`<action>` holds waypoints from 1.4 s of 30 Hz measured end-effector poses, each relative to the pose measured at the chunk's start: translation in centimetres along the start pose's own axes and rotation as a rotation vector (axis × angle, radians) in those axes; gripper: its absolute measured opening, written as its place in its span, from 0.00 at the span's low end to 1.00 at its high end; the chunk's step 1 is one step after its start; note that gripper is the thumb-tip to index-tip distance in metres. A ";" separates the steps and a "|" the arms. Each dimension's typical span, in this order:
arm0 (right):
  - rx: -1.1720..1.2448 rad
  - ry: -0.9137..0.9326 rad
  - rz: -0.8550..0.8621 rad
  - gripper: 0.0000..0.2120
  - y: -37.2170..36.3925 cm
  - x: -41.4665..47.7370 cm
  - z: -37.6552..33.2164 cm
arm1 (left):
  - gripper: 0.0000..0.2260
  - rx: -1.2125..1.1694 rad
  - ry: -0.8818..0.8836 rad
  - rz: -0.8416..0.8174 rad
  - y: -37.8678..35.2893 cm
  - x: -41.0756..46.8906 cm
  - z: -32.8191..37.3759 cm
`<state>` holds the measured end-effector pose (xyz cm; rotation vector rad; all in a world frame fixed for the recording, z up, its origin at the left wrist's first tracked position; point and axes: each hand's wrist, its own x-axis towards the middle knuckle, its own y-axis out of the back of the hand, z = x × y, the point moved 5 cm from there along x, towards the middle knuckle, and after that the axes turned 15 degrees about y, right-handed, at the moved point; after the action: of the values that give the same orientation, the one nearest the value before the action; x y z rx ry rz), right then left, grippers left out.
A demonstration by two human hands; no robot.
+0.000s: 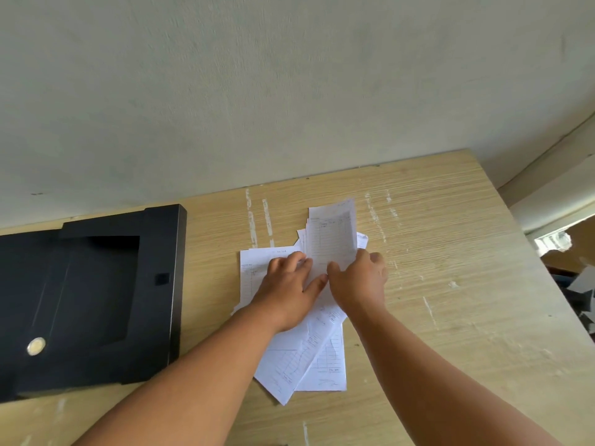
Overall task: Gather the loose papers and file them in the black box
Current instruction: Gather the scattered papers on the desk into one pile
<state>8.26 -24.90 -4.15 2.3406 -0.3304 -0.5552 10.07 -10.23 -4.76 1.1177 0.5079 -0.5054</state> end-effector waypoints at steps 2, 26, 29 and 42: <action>0.067 -0.019 0.002 0.23 0.0 0.3 0.1 | 0.28 0.010 -0.009 0.002 0.1 0.1 0.1; 0.480 -0.023 -0.078 0.08 4.6 0.9 -1.2 | 0.28 -0.828 0.179 0.221 4.0 -2.6 -6.4; 0.431 -0.030 -0.175 0.08 2.3 -1.2 -2.4 | 0.35 -0.814 0.338 0.304 4.1 -3.6 -8.0; 0.246 -0.046 -0.285 0.23 -6.7 -7.0 -5.3 | 0.25 -0.767 0.298 0.190 2.2 -6.4 -9.8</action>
<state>5.21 -14.37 -3.18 2.6373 -0.0878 -0.7415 5.13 0.47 -2.70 0.4876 0.7625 0.0449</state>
